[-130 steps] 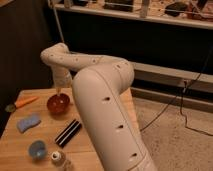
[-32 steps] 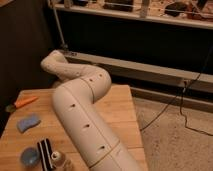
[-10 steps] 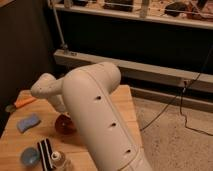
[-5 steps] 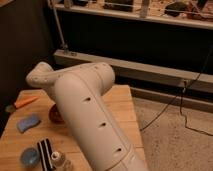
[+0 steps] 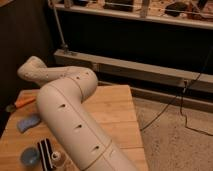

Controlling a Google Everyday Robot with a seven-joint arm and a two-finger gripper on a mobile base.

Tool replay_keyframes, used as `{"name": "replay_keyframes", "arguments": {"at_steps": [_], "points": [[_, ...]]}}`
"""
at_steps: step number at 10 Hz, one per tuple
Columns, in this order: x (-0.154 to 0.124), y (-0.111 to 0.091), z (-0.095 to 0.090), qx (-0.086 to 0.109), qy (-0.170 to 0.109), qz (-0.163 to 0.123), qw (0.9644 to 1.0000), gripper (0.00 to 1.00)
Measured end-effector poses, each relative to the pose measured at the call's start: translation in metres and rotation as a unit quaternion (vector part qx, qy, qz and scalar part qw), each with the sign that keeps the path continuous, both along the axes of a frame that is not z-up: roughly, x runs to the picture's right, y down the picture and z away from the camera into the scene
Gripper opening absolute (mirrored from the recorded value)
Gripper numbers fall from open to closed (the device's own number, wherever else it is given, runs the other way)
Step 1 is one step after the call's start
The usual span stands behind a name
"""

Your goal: Drag the ceramic bowl in a circle

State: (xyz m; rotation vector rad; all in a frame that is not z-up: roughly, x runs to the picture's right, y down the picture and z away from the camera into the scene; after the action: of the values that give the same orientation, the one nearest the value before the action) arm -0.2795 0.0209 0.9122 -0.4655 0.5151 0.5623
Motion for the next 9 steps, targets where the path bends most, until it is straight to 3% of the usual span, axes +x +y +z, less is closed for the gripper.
{"name": "replay_keyframes", "arguments": {"at_steps": [2, 4, 6, 8, 9], "points": [[0.034, -0.027, 0.013, 0.017, 0.045, 0.024, 0.9986, 0.00], [0.087, -0.042, 0.022, 0.024, 0.097, 0.054, 0.9935, 0.00], [0.154, -0.044, 0.030, 0.019, 0.161, 0.085, 0.9831, 0.00], [0.179, -0.045, 0.031, 0.018, 0.179, 0.095, 0.9791, 0.00], [0.177, -0.044, 0.031, 0.017, 0.179, 0.093, 0.9793, 0.00]]}}
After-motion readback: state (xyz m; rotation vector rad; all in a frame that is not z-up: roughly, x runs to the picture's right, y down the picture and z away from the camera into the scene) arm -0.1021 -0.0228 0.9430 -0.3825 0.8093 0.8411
